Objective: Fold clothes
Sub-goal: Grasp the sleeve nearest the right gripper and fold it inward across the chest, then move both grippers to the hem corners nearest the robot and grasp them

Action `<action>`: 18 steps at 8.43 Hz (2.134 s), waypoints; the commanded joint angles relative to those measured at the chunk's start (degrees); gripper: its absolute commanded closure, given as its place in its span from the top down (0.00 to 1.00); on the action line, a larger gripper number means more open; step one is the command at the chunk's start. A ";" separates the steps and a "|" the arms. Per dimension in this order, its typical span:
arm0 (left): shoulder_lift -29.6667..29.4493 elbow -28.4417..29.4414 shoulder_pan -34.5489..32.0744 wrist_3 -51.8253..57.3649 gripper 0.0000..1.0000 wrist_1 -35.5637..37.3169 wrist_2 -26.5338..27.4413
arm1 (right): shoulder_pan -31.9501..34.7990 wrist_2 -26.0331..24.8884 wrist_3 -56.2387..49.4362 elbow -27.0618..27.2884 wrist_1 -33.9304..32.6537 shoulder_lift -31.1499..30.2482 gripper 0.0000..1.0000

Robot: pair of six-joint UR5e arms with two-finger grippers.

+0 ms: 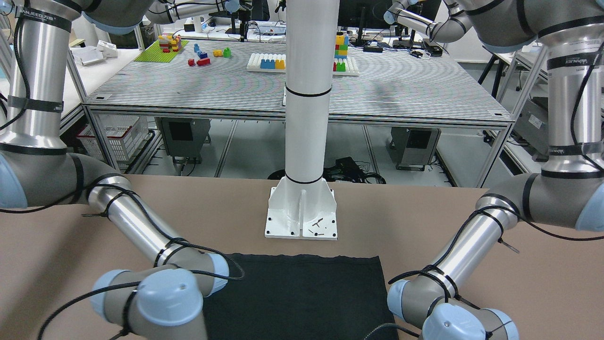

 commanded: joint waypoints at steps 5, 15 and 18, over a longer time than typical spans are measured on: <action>0.11 -0.30 -0.68 1.14 0.95 -0.47 -0.19 | -8.08 -11.85 -4.10 -5.54 -1.94 5.01 0.96; 41.20 -45.72 30.80 -40.04 0.96 -6.68 25.31 | -29.74 -15.92 27.63 45.59 2.95 -40.21 0.92; 46.42 -48.29 43.77 -45.43 0.95 -6.79 34.77 | -40.65 -26.93 32.50 47.29 13.38 -51.36 0.92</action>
